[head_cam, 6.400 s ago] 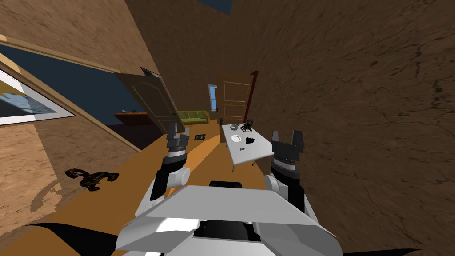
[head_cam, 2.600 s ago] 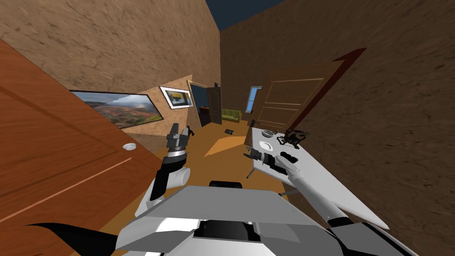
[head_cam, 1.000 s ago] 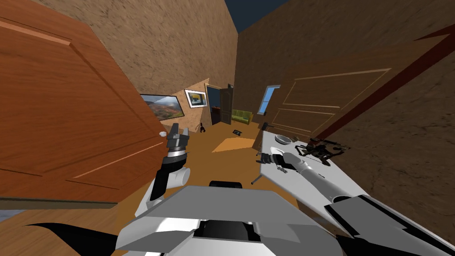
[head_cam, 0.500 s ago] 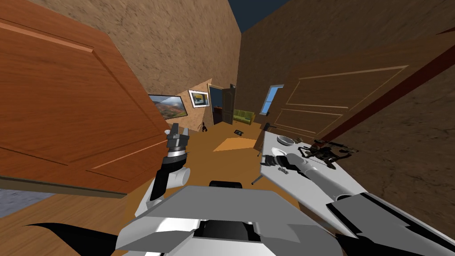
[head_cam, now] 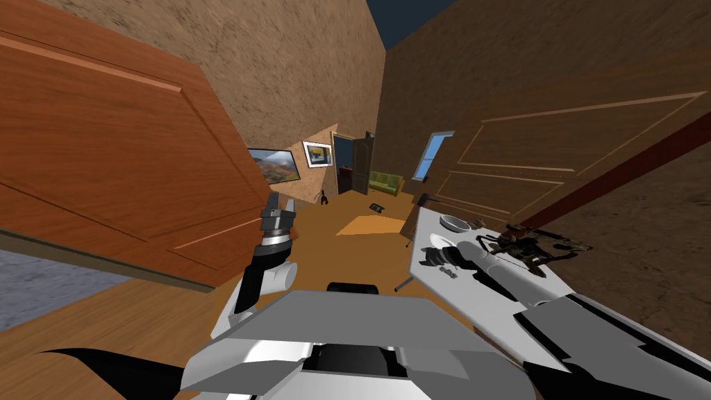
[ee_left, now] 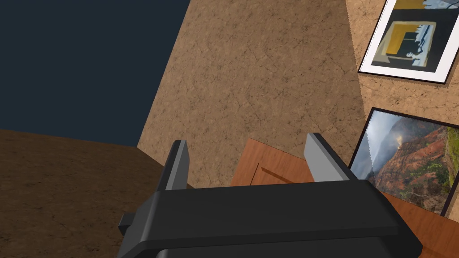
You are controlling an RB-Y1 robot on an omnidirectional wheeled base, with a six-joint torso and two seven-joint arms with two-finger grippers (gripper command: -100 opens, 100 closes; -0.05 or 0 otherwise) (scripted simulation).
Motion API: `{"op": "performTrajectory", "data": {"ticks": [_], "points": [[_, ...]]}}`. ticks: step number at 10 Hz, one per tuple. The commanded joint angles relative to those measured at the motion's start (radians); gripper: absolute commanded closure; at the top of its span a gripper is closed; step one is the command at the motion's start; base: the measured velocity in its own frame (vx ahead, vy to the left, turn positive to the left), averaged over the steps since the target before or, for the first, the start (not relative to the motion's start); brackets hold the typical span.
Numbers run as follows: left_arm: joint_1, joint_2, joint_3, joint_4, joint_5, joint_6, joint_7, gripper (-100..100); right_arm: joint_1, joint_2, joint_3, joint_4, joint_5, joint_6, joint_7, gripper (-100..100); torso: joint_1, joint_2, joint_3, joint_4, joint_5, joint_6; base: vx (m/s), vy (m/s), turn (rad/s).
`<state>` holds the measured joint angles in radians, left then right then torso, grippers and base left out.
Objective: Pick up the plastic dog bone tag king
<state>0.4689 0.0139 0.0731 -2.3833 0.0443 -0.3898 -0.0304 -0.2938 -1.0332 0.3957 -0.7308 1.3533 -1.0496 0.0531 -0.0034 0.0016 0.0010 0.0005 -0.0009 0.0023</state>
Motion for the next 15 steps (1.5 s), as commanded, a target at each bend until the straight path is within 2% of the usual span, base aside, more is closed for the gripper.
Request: {"op": "performTrajectory", "data": {"ticks": [1, 2, 4, 5, 7, 8, 9, 13, 14, 15], "points": [[0.000, 0.000, 0.000, 0.000, 0.000, 0.000, 0.000, 0, -0.028, -0.010, 0.024, 0.050, 0.037, -0.006, 0.004, -100, 0.000, 0.000, 0.000, 0.000, 0.000, 0.000, -0.029, -0.013, 0.124], [0.000, 0.000, 0.000, 0.000, 0.000, 0.000, 0.000, 0, -0.028, -0.010, 0.024, 0.073, 0.037, -0.006, 0.004, -100, 0.001, 0.000, 0.000, 0.000, 0.000, -0.001, -0.038, -0.013, 0.088], [0.000, 0.000, 0.000, 0.000, 0.000, 0.000, 0.000, 0, -0.028, -0.010, 0.024, 0.073, 0.037, -0.006, 0.004, -100, 0.000, 0.001, 0.000, 0.000, 0.000, 0.000, -0.033, -0.018, 0.025], [0.000, 0.000, 0.000, 0.000, 0.000, 0.000, 0.000, 0, -0.042, -0.018, 0.041, 0.113, 0.063, -0.009, 0.012, -100, 0.001, 0.000, 0.000, 0.000, 0.000, 0.000, -0.010, 0.002, 0.062], [0.000, 0.000, 0.000, 0.000, 0.000, 0.000, 0.000, 0, -0.042, -0.018, 0.041, 0.123, 0.063, -0.009, 0.012, -100, 0.002, -0.001, 0.000, 0.000, 0.000, 0.000, -0.015, -0.005, 0.035], [0.000, 0.000, 0.000, 0.000, 0.000, 0.000, 0.000, 0, -0.055, -0.025, 0.057, 0.147, 0.086, -0.012, 0.019, -100, 0.001, -0.001, 0.000, 0.000, 0.000, 0.000, -0.004, -0.002, 0.052], [0.000, 0.000, 0.000, 0.000, 0.000, 0.000, 0.000, 0, -0.055, -0.025, 0.057, 0.169, 0.086, -0.012, 0.019, -100, 0.002, -0.002, -0.001, 0.000, 0.000, 0.000, -0.002, -0.005, 0.049], [0.000, 0.000, 0.000, 0.000, 0.000, 0.000, 0.000, 0, -0.089, -0.039, 0.109, 0.309, 0.155, -0.019, 0.043, -100, 0.000, 0.000, 0.000, 0.000, 0.000, 0.000, -0.023, -0.022, 0.094], [0.000, 0.000, 0.000, 0.000, 0.000, 0.000, 0.000, 0, -0.089, -0.039, 0.109, 0.337, 0.155, -0.019, 0.043, -100, 0.000, 0.000, 0.000, 0.000, 0.000, 0.000, -0.034, -0.027, 0.075], [0.000, 0.000, 0.000, 0.000, 0.000, 0.000, 0.000, 0, -0.099, -0.043, 0.131, 0.365, 0.181, -0.020, 0.053, -100, 0.000, 0.001, 0.000, 0.000, 0.000, 0.000, -0.028, -0.026, 0.078]]}}
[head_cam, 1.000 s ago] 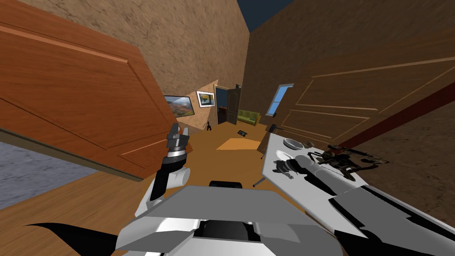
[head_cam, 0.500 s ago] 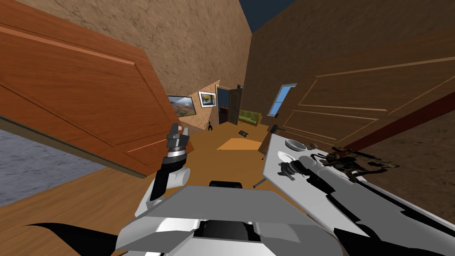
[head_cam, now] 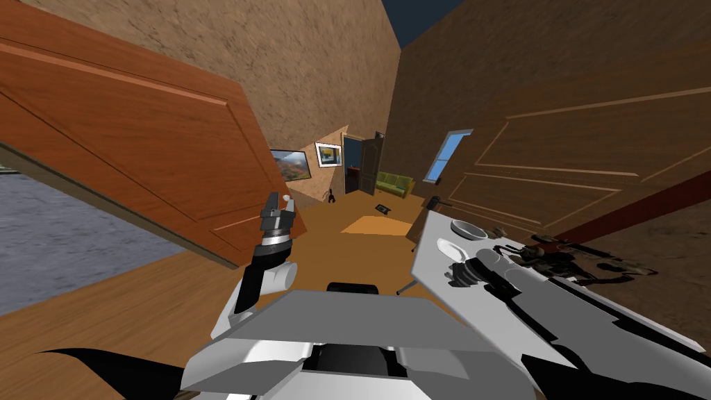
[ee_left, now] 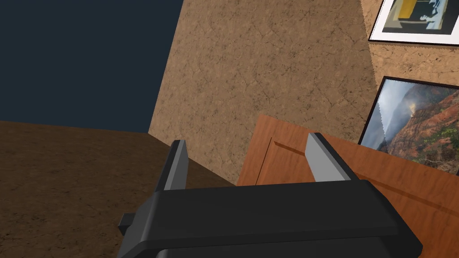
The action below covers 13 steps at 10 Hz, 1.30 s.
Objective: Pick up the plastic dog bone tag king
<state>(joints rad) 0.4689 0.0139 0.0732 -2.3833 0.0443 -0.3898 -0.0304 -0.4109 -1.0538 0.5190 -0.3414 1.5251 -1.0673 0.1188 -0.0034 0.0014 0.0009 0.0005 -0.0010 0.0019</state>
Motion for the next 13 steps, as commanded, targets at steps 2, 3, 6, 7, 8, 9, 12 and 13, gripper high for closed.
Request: {"op": "performTrajectory", "data": {"ticks": [2, 3, 6, 7, 8, 9, 12, 13], "points": [[0.000, 0.000, 0.000, 0.000, 0.000, 0.000, 0.000, 0, -0.004, 0.002, 0.002, 0.011, 0.003, 0.000, 0.006, 0, 0.001, -0.001, 0.000, 0.000, 0.000, 0.000, -0.014, -0.013, 0.028], [0.000, 0.000, 0.000, 0.000, 0.000, 0.000, 0.000, 0, 0.023, -0.010, 0.011, -0.029, -0.008, 0.019, -0.044, -100, 0.001, -0.001, -0.001, 0.000, 0.000, 0.000, -0.048, -0.042, 0.170], [0.000, 0.000, 0.000, 0.000, 0.000, 0.000, 0.000, 0, 0.049, -0.022, 0.021, -0.068, -0.019, 0.038, -0.086, -100, -0.001, 0.001, 0.000, 0.000, 0.000, 0.001, -0.053, -0.038, 0.134], [0.000, 0.000, 0.000, 0.000, 0.000, 0.000, 0.000, 0, 0.049, -0.022, 0.021, -0.068, -0.019, 0.038, -0.094, -100, -0.001, 0.002, 0.001, 0.000, 0.000, 0.000, -0.064, -0.034, 0.097], [0.000, 0.000, 0.000, 0.000, 0.000, 0.000, 0.000, 0, 0.076, -0.034, 0.030, -0.107, -0.030, 0.056, -0.135, -100, -0.001, 0.002, 0.001, 0.001, 0.000, 0.001, -0.062, -0.048, 0.176], [0.000, 0.000, 0.000, 0.000, 0.000, 0.000, 0.000, 0, 0.076, -0.034, 0.030, -0.107, -0.030, 0.056, -0.144, -100, -0.001, 0.002, 0.001, 0.001, 0.000, 0.000, -0.059, -0.051, 0.115], [0.000, 0.000, 0.000, 0.000, 0.000, 0.000, 0.000, 0, 0.129, -0.058, 0.049, -0.185, -0.052, 0.093, -0.230, -100, -0.001, 0.003, 0.002, 0.001, 0.000, 0.001, -0.081, -0.046, 0.170], [0.000, 0.000, 0.000, 0.000, 0.000, 0.000, 0.000, 0, 0.129, -0.058, 0.049, -0.185, -0.052, 0.093, -0.244, -100, -0.002, 0.003, 0.002, 0.001, 0.000, 0.000, -0.072, -0.041, 0.118]]}}
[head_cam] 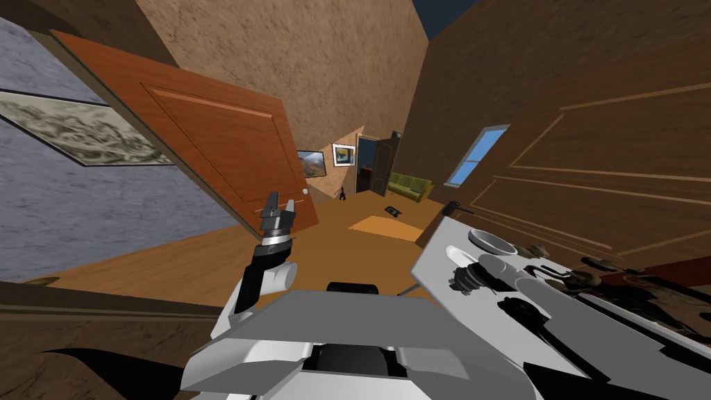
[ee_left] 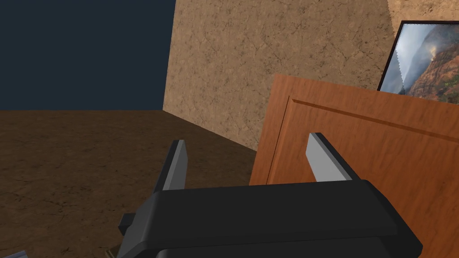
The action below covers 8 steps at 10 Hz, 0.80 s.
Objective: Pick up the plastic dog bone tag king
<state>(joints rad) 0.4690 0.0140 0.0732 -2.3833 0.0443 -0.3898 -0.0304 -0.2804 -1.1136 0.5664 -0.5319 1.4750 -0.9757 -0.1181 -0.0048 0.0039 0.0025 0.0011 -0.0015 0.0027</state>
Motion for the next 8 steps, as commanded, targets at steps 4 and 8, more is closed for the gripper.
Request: {"op": "performTrajectory", "data": {"ticks": [4, 8], "points": [[0.000, 0.000, 0.000, 0.000, 0.000, 0.000, 0.000, 0, 0.052, -0.022, 0.020, -0.072, -0.023, 0.039, -0.107, -100, 0.000, 0.000, 0.000, 0.000, 0.000, -0.001, -0.080, -0.033, 0.156], [0.000, 0.000, 0.000, 0.000, 0.000, 0.000, 0.000, 0, 0.105, -0.046, 0.039, -0.150, -0.045, 0.076, -0.207, -100, 0.001, 0.000, 0.000, 0.000, 0.000, 0.000, -0.077, -0.031, 0.154]]}}
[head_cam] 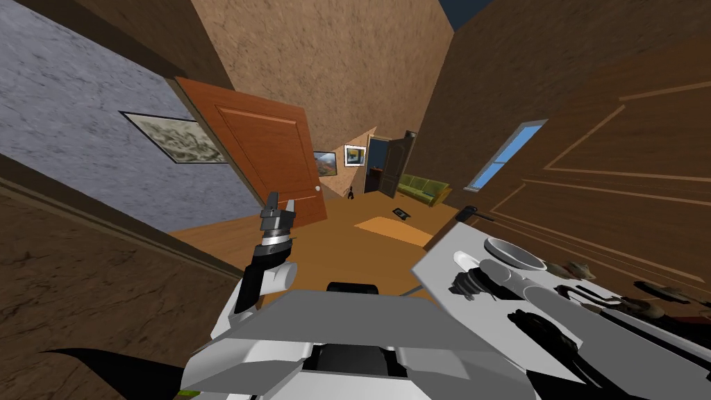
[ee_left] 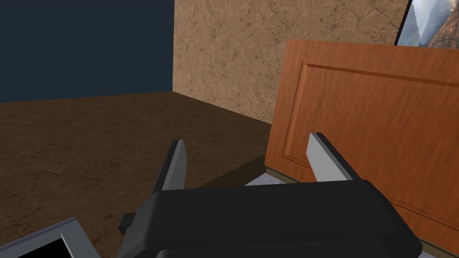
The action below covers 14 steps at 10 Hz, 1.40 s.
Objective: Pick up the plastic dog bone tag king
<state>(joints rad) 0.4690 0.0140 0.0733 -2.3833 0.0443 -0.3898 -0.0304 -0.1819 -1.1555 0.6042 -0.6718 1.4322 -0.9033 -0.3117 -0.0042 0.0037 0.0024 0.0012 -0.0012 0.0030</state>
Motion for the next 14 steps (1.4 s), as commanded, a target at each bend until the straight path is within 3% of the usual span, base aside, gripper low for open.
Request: {"op": "performTrajectory", "data": {"ticks": [1, 2, 3, 4, 8, 9, 10, 13, 14], "points": [[0.000, 0.000, 0.000, 0.000, 0.000, 0.000, 0.000, 0, 0.033, -0.016, 0.010, -0.049, -0.013, 0.022, -0.050, -100, 0.000, 0.000, 0.000, 0.000, 0.000, 0.000, -0.081, -0.026, 0.193], [0.000, 0.000, 0.000, 0.000, 0.000, 0.000, 0.000, 0, 0.033, -0.016, 0.010, -0.049, -0.013, 0.022, -0.063, -100, 0.000, 0.000, 0.000, 0.000, 0.000, -0.001, -0.075, -0.030, 0.117], [0.000, 0.000, 0.000, 0.000, 0.000, 0.000, 0.000, 0, 0.026, -0.012, 0.008, -0.036, -0.012, 0.018, -0.044, -100, -0.001, 0.000, 0.000, 0.000, -0.001, 0.000, -0.028, -0.012, 0.012], [0.000, 0.000, 0.000, 0.000, 0.000, 0.000, 0.000, 0, 0.026, -0.013, 0.009, -0.037, -0.012, 0.019, -0.049, 100, 0.000, -0.002, -0.001, -0.001, -0.001, 0.000, -0.006, -0.002, -0.003], [0.000, 0.000, 0.000, 0.000, 0.000, 0.000, 0.000, 0, 0.026, -0.012, 0.009, -0.038, -0.012, 0.017, -0.048, 100, 0.000, -0.006, -0.003, -0.001, 0.000, 0.000, 0.000, 0.000, 0.000], [0.000, 0.000, 0.000, 0.000, 0.000, 0.000, 0.000, 0, 0.026, -0.012, 0.009, -0.038, -0.012, 0.016, -0.048, 0, 0.000, -0.006, -0.003, -0.001, 0.000, 0.000, 0.000, 0.000, 0.000], [0.000, 0.000, 0.000, 0.000, 0.000, 0.000, 0.000, 0, 0.006, -0.004, 0.001, -0.010, -0.002, 0.003, -0.013, 100, 0.000, -0.006, -0.003, -0.001, 0.000, 0.000, 0.066, 0.025, -0.259], [0.000, 0.000, 0.000, 0.000, 0.000, 0.000, 0.000, 0, -0.047, 0.020, -0.018, 0.068, 0.020, -0.034, 0.072, 100, 0.005, -0.012, -0.007, -0.002, 0.001, 0.000, 0.114, 0.053, -0.214], [0.001, 0.000, 0.000, 0.000, 0.000, 0.000, 0.000, 0, -0.047, 0.020, -0.018, 0.068, 0.020, -0.034, 0.087, 100, 0.003, -0.013, -0.007, -0.002, 0.001, 0.001, 0.083, 0.020, -0.104]]}}
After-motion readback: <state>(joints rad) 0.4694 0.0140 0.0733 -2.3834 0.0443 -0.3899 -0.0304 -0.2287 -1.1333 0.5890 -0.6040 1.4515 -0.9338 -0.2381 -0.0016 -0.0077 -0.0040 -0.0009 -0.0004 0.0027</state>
